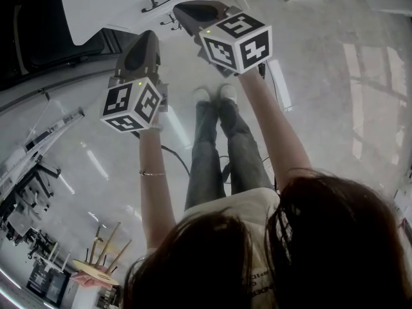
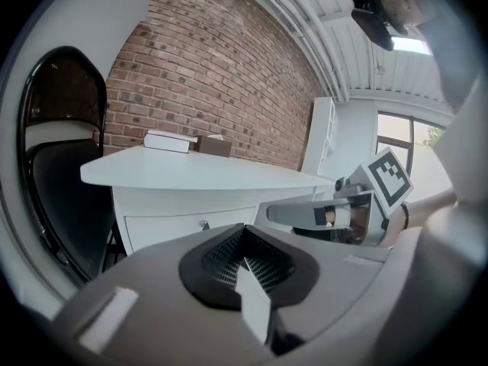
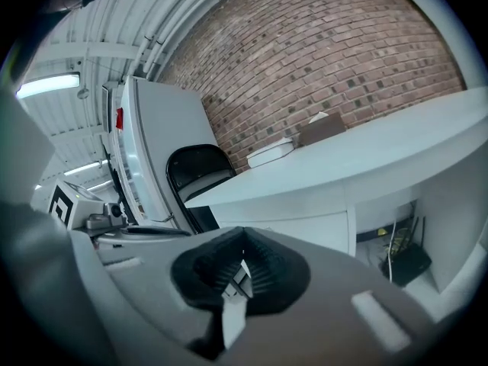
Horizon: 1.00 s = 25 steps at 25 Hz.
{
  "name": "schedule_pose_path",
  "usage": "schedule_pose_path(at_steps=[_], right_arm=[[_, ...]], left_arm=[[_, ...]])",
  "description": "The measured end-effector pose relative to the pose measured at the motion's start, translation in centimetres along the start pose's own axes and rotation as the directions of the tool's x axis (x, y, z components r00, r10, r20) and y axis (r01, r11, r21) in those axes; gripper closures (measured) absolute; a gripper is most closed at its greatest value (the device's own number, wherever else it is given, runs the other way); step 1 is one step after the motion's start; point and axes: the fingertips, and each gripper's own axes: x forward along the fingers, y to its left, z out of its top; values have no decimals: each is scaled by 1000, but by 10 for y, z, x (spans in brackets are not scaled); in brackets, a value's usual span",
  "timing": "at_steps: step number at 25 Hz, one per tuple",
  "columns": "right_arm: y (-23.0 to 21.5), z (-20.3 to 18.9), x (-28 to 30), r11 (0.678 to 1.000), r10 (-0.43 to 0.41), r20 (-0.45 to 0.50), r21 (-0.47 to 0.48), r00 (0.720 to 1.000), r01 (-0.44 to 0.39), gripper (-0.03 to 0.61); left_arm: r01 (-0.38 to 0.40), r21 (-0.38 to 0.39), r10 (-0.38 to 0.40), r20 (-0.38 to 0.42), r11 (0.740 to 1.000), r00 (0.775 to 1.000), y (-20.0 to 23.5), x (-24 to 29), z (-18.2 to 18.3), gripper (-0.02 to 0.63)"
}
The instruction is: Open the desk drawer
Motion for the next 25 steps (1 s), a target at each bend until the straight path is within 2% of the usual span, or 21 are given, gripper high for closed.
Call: schedule_pose_path(at_steps=[9,18,21,25], right_arm=[[-26,-43,20,995,-9,18,95,1000,7,575],[-46,-70,47,976,-8,67,219,998,-7,576],[-49,-81,59,958,1,72,285,997,-22,575],[-59,-92,72,909,0,81,414,997,-34,576]], left_arm=[[1,-11,-1,-10,1000,1000,10,22,-43,615],[-19,6,20,-4,1000,1000,34,37,-72,615],[-30,29,30,-16,999,999,44,41,-80,615],[-36,33,36,-14,999,999,48,50,-83,615]])
